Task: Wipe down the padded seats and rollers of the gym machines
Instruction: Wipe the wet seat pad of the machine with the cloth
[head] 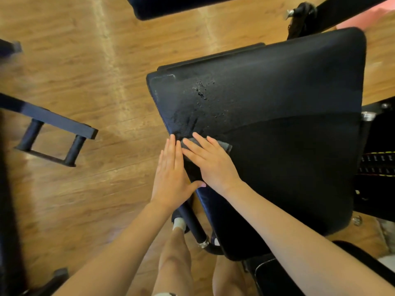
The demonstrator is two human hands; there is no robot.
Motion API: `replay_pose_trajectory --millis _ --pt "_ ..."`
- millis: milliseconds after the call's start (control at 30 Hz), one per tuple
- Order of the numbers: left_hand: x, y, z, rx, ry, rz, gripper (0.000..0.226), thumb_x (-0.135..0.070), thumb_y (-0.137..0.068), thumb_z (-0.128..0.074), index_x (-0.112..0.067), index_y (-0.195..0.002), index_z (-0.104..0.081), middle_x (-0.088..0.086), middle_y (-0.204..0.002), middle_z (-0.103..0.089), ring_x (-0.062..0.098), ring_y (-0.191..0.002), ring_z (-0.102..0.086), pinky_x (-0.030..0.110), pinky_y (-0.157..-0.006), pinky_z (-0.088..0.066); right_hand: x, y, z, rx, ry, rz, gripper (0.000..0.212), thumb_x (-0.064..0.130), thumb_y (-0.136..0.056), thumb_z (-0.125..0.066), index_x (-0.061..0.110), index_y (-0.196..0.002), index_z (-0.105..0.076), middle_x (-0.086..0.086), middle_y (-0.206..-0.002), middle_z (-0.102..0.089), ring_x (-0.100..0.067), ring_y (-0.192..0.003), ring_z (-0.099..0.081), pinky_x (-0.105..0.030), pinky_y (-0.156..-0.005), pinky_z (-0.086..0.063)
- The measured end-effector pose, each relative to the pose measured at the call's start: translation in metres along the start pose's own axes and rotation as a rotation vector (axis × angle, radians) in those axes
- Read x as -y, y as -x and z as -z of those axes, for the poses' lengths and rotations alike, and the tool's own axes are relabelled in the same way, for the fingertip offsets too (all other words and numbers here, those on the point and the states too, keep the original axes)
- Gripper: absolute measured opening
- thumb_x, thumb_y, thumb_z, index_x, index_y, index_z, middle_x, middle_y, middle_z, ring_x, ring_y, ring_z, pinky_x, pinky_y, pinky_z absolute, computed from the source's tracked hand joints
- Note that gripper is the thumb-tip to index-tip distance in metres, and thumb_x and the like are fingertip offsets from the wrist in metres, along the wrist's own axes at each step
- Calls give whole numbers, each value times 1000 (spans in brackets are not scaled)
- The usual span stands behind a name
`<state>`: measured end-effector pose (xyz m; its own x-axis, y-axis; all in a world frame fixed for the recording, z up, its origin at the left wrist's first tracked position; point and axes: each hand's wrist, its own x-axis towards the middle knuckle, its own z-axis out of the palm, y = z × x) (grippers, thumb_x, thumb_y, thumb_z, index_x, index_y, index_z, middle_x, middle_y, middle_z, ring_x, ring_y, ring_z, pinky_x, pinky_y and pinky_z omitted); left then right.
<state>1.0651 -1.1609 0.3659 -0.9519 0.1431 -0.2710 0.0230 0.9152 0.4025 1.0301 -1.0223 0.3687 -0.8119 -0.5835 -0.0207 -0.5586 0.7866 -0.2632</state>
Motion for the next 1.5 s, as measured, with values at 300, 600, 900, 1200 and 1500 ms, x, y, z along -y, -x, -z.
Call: replay_pose_trajectory --millis 300,600,900,1200,1500 --pt "-5 0 -6 -63 -59 58 106 -43 -71 -76 9 -144 -19 25 -153 -16 32 -143 -14 44 -114 -14 -9 2 1 -29 -62 87 66 11 -64 -79 9 -127 -55 -8 -136 -51 -30 -129 -43 -39 -107 -26" --pt "-24 -5 -10 -146 -90 104 76 -43 -88 -34 9 -142 -22 28 -151 -19 39 -141 -11 59 -110 -9 -101 41 23 -120 94 -195 54 -9 -75 -63 6 -126 -55 -12 -134 -53 -33 -125 -46 -39 -106 -29" --pt "-61 -38 -24 -164 -188 24 76 -45 -85 -34 3 -143 -25 24 -152 -21 34 -142 -8 51 -113 -4 -191 81 60 -134 61 -846 54 -3 -93 -43 11 -144 -31 -6 -153 -24 -24 -143 -15 -36 -113 -18" --pt "-61 -41 -30 -231 -245 30 76 -43 -82 -37 3 -141 -26 26 -148 -28 35 -139 -12 41 -113 8 -242 95 68 -265 -43 -1004 46 5 -98 -36 12 -144 -31 -3 -154 -23 -22 -143 -14 -32 -112 -19" --pt "-58 -43 -36 -265 -271 28 76 -42 -81 -37 1 -142 -24 27 -147 -28 37 -139 -12 43 -114 7 -243 83 60 -513 -150 -1130 44 6 -97 -39 14 -140 -39 -2 -151 -31 -19 -141 -21 -30 -112 -21"
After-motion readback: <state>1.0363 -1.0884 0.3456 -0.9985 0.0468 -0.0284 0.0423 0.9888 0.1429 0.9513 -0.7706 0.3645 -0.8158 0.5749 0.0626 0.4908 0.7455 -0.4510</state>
